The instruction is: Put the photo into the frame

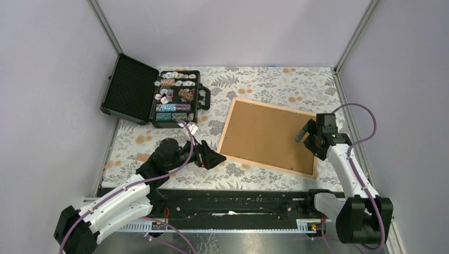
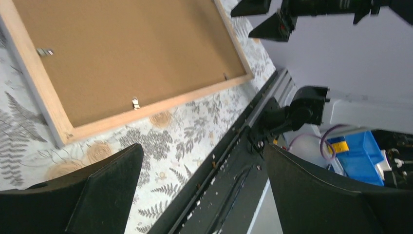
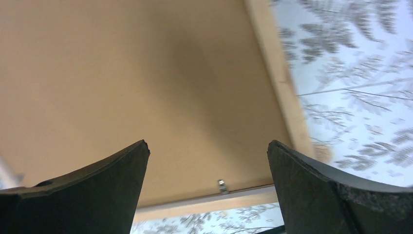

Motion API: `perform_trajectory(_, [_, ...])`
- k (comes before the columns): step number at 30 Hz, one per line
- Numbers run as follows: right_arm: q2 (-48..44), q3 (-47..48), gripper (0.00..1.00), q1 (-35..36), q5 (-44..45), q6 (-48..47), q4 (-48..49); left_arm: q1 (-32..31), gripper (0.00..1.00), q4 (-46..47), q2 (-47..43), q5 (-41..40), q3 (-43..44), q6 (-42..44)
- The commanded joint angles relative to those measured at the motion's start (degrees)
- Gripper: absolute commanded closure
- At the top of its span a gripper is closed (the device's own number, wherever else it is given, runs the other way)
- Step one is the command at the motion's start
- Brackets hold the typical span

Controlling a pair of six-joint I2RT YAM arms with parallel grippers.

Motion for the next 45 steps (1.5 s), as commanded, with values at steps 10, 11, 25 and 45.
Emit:
perform_trajectory(10, [12.51,-3.45,0.15,-20.32,-2.16,-4.44,10.26,-12.26,0.01,2.38,11.47,-0.29,9.00,5.75])
perform_trajectory(11, [13.04,-3.61,0.15,-20.34,-2.33,-4.78,10.85,-13.04,0.01,2.17,12.97,-0.09,10.26,6.83])
perform_trajectory(25, [18.48,-7.35,0.39,-20.25,-5.80,-4.97,17.06,-23.57,0.02,-6.60,31.65,-8.15,29.20,22.68])
perform_trajectory(45, [17.94,0.69,1.00,-17.62,-9.59,-10.18,8.77,-31.88,0.02,23.13,57.17,-13.95,28.92,61.70])
